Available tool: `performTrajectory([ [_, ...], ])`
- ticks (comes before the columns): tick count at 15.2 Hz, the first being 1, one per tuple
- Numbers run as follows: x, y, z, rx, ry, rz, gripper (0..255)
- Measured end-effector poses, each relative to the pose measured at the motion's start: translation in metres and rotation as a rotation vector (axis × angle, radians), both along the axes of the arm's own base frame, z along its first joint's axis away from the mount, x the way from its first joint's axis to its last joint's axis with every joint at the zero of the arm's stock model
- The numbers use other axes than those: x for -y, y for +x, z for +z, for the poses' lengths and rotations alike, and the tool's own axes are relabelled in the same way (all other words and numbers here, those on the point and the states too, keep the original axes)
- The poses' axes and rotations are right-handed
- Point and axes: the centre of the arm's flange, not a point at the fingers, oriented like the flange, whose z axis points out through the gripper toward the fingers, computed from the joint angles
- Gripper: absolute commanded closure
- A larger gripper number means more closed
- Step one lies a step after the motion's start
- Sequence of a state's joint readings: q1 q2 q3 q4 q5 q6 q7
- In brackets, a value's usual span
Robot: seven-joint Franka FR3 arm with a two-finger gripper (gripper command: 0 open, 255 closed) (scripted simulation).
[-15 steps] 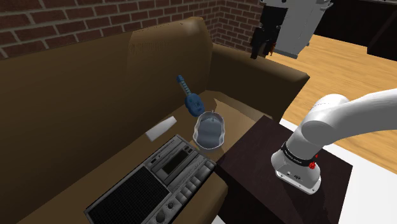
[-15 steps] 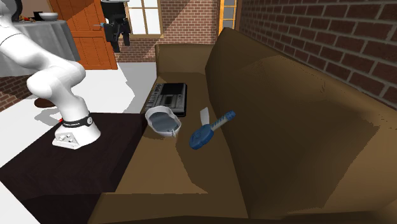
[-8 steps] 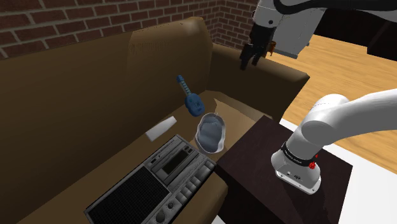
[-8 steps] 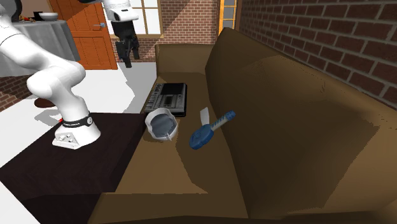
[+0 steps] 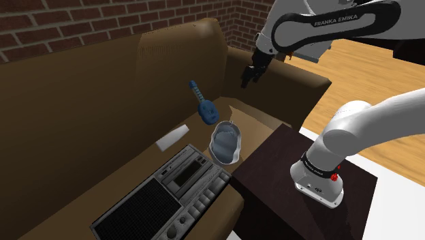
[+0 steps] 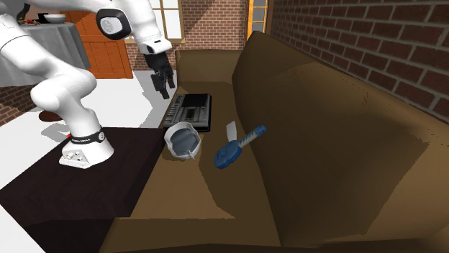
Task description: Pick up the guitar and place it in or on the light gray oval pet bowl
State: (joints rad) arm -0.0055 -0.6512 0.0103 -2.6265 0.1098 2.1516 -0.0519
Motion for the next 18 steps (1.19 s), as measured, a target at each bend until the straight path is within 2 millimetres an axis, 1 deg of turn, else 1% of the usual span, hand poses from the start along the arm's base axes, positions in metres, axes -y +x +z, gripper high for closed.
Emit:
performTrajectory([
  [2, -0.002, 0.009, -0.019, 0.036, -0.001, 0.005, 0],
  [3, -0.003, 0.018, -0.028, 0.053, -0.002, 0.008, 0],
  [4, 0.002, 0.023, -0.041, 0.069, -0.003, 0.010, 0],
  [5, 0.004, 0.032, -0.050, 0.088, -0.004, 0.012, 0],
  [6, 0.002, 0.039, -0.059, 0.106, -0.005, 0.015, 0],
  [8, 0.004, 0.051, -0.082, 0.140, -0.006, 0.020, 0],
  [9, 0.000, 0.057, -0.093, 0.158, -0.006, 0.023, 0],
  [15, -0.003, 0.106, -0.148, 0.266, -0.010, 0.039, 0],
  [16, -0.003, 0.118, -0.158, 0.285, -0.012, 0.043, 0],
  [17, -0.003, 0.125, -0.167, 0.303, -0.013, 0.046, 0],
  [18, -0.003, 0.136, -0.173, 0.322, -0.013, 0.048, 0],
])
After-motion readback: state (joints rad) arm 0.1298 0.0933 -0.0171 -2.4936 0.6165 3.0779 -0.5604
